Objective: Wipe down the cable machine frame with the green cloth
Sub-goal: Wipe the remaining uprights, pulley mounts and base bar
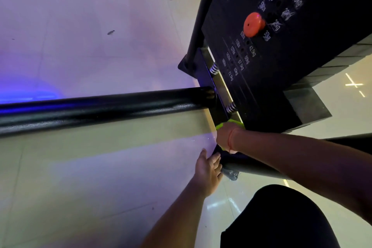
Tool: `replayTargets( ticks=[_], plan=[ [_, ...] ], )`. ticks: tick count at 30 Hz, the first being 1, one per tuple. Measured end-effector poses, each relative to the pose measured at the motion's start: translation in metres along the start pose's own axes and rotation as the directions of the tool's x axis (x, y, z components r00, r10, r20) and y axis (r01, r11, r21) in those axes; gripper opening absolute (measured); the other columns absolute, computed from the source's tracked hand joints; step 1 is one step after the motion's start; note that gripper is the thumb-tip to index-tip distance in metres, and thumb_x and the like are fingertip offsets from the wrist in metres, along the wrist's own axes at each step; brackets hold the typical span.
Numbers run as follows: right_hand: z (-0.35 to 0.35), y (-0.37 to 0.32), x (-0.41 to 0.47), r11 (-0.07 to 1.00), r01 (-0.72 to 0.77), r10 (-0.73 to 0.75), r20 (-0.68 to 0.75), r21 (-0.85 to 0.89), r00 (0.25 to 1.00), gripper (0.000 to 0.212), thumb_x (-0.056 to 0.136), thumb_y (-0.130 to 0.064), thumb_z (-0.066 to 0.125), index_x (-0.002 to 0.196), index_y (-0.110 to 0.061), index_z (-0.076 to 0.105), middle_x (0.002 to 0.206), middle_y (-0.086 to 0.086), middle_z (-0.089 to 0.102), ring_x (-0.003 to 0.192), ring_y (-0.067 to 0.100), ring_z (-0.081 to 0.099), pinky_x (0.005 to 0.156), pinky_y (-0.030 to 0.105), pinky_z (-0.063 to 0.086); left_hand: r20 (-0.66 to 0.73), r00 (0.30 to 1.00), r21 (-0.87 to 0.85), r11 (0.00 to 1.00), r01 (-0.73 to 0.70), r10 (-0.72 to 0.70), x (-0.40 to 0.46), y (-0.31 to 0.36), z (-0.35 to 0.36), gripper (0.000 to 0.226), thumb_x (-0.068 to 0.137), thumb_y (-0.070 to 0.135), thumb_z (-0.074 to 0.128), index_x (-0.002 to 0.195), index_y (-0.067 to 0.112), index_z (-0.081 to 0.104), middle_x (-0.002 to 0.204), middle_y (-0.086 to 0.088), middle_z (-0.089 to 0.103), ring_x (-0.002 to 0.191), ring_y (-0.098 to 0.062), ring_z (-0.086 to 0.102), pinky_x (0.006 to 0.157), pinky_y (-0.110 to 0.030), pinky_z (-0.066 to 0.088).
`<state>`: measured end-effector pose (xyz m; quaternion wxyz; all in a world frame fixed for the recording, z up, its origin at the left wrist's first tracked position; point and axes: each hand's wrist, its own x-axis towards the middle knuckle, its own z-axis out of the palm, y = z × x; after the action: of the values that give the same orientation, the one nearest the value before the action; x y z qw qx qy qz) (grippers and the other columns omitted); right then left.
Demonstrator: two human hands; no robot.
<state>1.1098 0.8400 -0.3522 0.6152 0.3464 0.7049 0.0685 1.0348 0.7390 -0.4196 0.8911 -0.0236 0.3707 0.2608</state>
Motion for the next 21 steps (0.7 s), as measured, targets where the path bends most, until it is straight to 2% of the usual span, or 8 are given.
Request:
replayTargets(
  ticks=[2, 5, 7, 9, 13, 15, 18, 21],
  plan=[
    [-0.007, 0.005, -0.001, 0.998, -0.008, 0.008, -0.005, 0.06, 1.0, 0.031, 0.095, -0.025, 0.061, 0.125, -0.017, 0.066, 0.127, 0.001, 0.063, 0.119, 0.03, 0.061, 0.097, 0.043, 0.052, -0.001, 1.0, 0.0, 1.0, 0.029, -0.029, -0.004, -0.003, 0.0, 0.075, 0.102, 0.061, 0.015, 0.159, 0.012, 0.022, 0.167, -0.002, 0.019, 0.155, -0.019, 0.012, 0.125, -0.037, 0.007],
    [-0.003, 0.013, 0.006, 0.997, -0.07, 0.071, -0.133, 0.014, 0.989, 0.035, 0.101, -0.026, 0.051, 0.135, -0.022, 0.06, 0.143, 0.002, 0.055, 0.142, 0.028, 0.039, 0.117, 0.045, 0.029, -0.005, 0.999, 0.051, 0.997, 0.053, -0.053, -0.005, -0.004, 0.006, 0.076, 0.101, 0.062, 0.014, 0.159, 0.013, 0.021, 0.168, -0.003, 0.015, 0.155, -0.019, 0.011, 0.125, -0.037, 0.007],
    [0.004, 0.01, 0.005, 0.997, -0.083, 0.082, -0.143, -0.005, 0.986, 0.037, 0.102, -0.03, 0.048, 0.136, -0.025, 0.059, 0.145, 0.001, 0.053, 0.146, 0.027, 0.032, 0.121, 0.047, 0.02, -0.021, 0.999, 0.036, 0.998, 0.045, -0.044, 0.002, -0.005, 0.007, 0.077, 0.101, 0.062, 0.013, 0.159, 0.013, 0.022, 0.168, -0.005, 0.014, 0.156, -0.021, 0.011, 0.125, -0.038, 0.009],
    [0.001, -0.001, -0.002, 0.996, -0.084, 0.082, -0.108, -0.011, 0.991, 0.036, 0.101, -0.029, 0.049, 0.134, -0.022, 0.061, 0.139, 0.003, 0.058, 0.136, 0.027, 0.045, 0.114, 0.044, 0.031, -0.039, 0.999, -0.014, 0.999, 0.031, -0.032, 0.007, -0.005, 0.006, 0.077, 0.101, 0.062, 0.013, 0.159, 0.012, 0.024, 0.168, -0.007, 0.014, 0.155, -0.023, 0.011, 0.125, -0.039, 0.01],
    [-0.01, -0.008, -0.014, 0.957, -0.076, 0.117, -0.13, 0.281, 0.985, 0.036, 0.093, -0.022, 0.062, 0.129, -0.02, 0.064, 0.131, 0.006, 0.061, 0.123, 0.03, 0.059, 0.093, 0.036, 0.049, -0.029, 0.999, -0.079, 0.997, 0.021, -0.023, 0.004, -0.002, -0.003, 0.076, 0.102, 0.061, 0.015, 0.156, 0.01, 0.031, 0.166, -0.007, 0.022, 0.154, -0.025, 0.018, 0.124, -0.039, 0.012],
    [-0.008, 0.0, -0.02, 0.861, -0.08, 0.183, -0.161, 0.502, 0.97, 0.038, 0.087, -0.013, 0.064, 0.125, -0.021, 0.065, 0.124, 0.009, 0.064, 0.116, 0.033, 0.063, 0.088, 0.036, 0.052, -0.038, 0.999, -0.008, 1.0, 0.019, -0.019, -0.01, 0.009, -0.01, 0.076, 0.103, 0.06, 0.017, 0.156, 0.008, 0.032, 0.165, -0.008, 0.025, 0.154, -0.025, 0.019, 0.124, -0.039, 0.012],
    [-0.013, 0.006, -0.035, 0.672, -0.088, 0.278, -0.141, 0.735, 0.95, 0.04, 0.083, -0.01, 0.064, 0.122, -0.019, 0.061, 0.114, 0.015, 0.066, 0.104, 0.038, 0.067, 0.082, 0.036, 0.056, -0.15, 0.988, 0.163, 0.987, -0.002, 0.027, -0.044, 0.036, -0.017, 0.067, 0.106, 0.053, 0.024, 0.152, 0.008, 0.041, 0.161, -0.008, 0.034, 0.151, -0.025, 0.027, 0.123, -0.038, 0.017],
    [-0.036, 0.009, -0.056, 0.379, -0.071, 0.365, -0.078, 0.923, 0.928, 0.036, 0.086, -0.019, 0.067, 0.121, -0.019, 0.062, 0.109, 0.019, 0.07, 0.101, 0.037, 0.069, 0.082, 0.036, 0.057, -0.309, 0.939, 0.394, 0.919, -0.02, 0.153, -0.094, 0.066, -0.014, 0.05, 0.1, 0.041, 0.048, 0.136, 0.009, 0.058, 0.146, -0.008, 0.055, 0.124, -0.023, 0.054, 0.104, -0.032, 0.038]
  ],
)
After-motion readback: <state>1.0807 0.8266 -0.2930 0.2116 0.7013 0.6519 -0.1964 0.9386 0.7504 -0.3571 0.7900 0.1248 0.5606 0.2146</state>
